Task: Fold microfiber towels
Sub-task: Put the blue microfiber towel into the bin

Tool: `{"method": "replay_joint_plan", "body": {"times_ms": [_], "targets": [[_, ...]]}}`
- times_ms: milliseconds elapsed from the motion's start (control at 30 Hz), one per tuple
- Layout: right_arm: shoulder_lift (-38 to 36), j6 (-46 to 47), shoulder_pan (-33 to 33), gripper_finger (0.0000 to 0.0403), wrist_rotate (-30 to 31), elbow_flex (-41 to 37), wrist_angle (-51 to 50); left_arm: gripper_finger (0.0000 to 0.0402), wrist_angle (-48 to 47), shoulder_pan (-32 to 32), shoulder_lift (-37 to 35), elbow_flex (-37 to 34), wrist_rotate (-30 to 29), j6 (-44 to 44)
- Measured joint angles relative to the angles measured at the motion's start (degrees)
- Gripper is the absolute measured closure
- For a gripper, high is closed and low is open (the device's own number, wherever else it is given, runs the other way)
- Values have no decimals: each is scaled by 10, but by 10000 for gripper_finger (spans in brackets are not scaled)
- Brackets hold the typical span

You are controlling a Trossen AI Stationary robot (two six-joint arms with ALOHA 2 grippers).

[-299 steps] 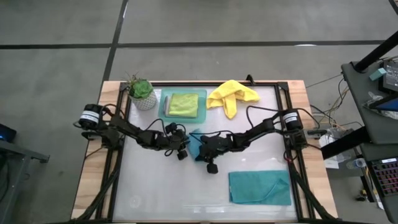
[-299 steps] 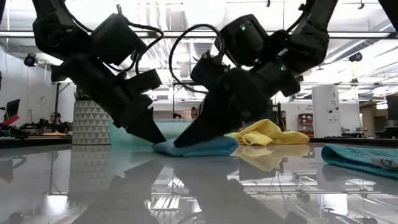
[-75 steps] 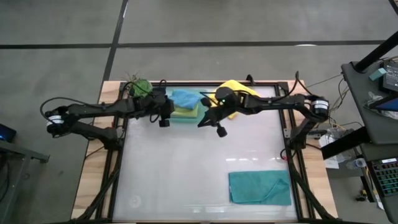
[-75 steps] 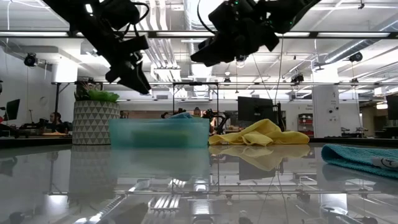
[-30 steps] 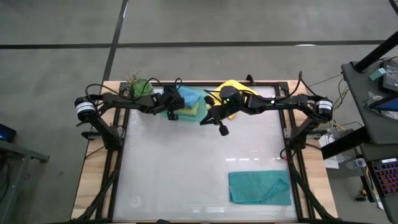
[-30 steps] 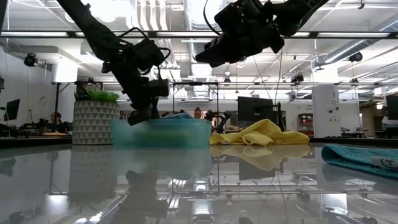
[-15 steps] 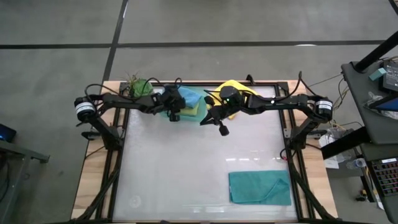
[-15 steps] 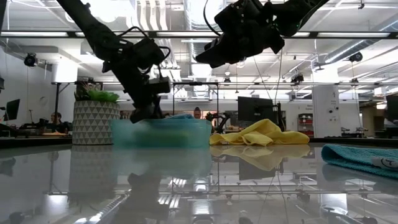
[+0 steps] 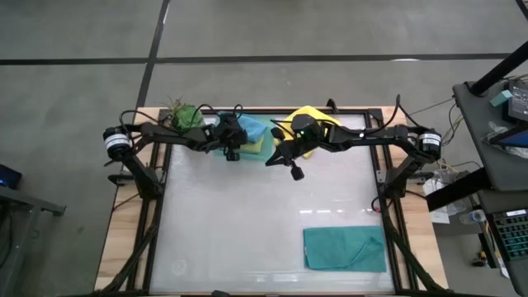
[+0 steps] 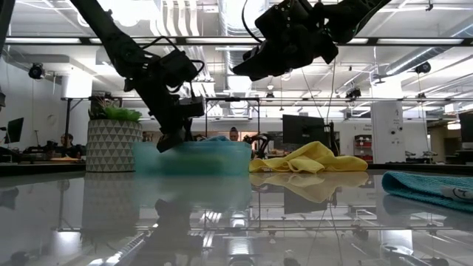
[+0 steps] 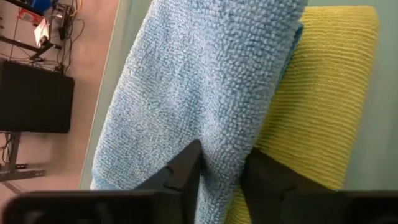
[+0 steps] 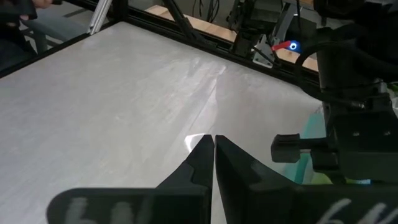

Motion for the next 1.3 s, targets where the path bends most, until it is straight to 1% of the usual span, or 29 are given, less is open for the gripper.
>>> {"method": "replay_joint_plan", "body": {"times_ms": [133,200,567,633,867,1000,1133,1233,1300], "targets": [[0,0,0,394,0,0,0,383,0,0,0,2,0,-1],[0,0,0,394,0,0,0,393,-1,0,0,3,0,-5],[0,2,0,394,-1,-1,-1,382,-12,-1,-2,6,5,-34],[0,5,0,394,-1,-1,-1,370,-17,-1,-2,6,12,-34],[0,4,0,394,-1,-2,0,307,-16,-1,-5,9,30,-49],[0,1,0,394,5,-3,0,287,5,-2,-5,9,38,-50],[0,0,0,394,12,-5,0,292,15,-2,-4,8,39,-62],[0,0,0,394,12,-6,0,313,13,-2,-4,7,39,-62],[0,0,0,394,12,-6,0,335,13,-2,-4,7,38,-62]]}}
